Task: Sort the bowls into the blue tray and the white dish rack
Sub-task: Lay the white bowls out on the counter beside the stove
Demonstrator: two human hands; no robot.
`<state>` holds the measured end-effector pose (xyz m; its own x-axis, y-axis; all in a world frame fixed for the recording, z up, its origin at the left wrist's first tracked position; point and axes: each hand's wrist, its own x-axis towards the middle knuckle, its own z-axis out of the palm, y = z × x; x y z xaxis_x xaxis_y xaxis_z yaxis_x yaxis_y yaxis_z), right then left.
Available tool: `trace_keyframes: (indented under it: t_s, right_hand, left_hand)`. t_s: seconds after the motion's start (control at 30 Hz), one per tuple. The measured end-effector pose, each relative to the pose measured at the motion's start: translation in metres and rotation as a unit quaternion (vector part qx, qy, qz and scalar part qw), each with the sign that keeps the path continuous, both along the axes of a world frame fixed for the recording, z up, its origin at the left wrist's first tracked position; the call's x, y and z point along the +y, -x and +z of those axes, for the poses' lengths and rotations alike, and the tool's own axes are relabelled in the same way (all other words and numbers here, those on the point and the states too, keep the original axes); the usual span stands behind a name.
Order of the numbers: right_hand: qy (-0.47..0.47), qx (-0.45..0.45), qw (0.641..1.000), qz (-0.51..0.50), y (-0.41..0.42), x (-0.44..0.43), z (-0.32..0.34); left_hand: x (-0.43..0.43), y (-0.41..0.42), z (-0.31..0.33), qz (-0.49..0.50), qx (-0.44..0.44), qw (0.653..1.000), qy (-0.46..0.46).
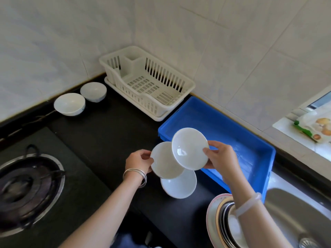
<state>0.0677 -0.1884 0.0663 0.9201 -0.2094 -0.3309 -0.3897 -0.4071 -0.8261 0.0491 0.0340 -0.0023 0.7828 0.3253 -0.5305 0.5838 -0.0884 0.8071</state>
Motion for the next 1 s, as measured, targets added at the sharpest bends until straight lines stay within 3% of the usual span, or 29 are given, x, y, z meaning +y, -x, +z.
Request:
trace_keyframes:
  t_s: [0.2,0.53,0.77,1.0]
  right_hand:
    - [-0.026,0.002,0.998,0.053,-0.044,0.05,0.004]
    - [-0.1,0.092,0.983,0.121,-0.125,0.167,-0.058]
    - [-0.154,0.138,0.975,0.078,-0.171,0.237,-0.098]
    - [-0.135,0.152,0.978,0.039,-0.194,0.269,-0.126]
  left_hand:
    - [0.067,-0.012,0.006,0.105,-0.028,0.993,0.044]
    - [0.179,-0.034,-0.03,0.308,-0.014,0.95,0.052]
    - [0.222,-0.061,-0.046,0.388,-0.022,0.919,0.07]
    - [0.237,-0.083,-0.057,0.41,-0.003,0.907,0.099]
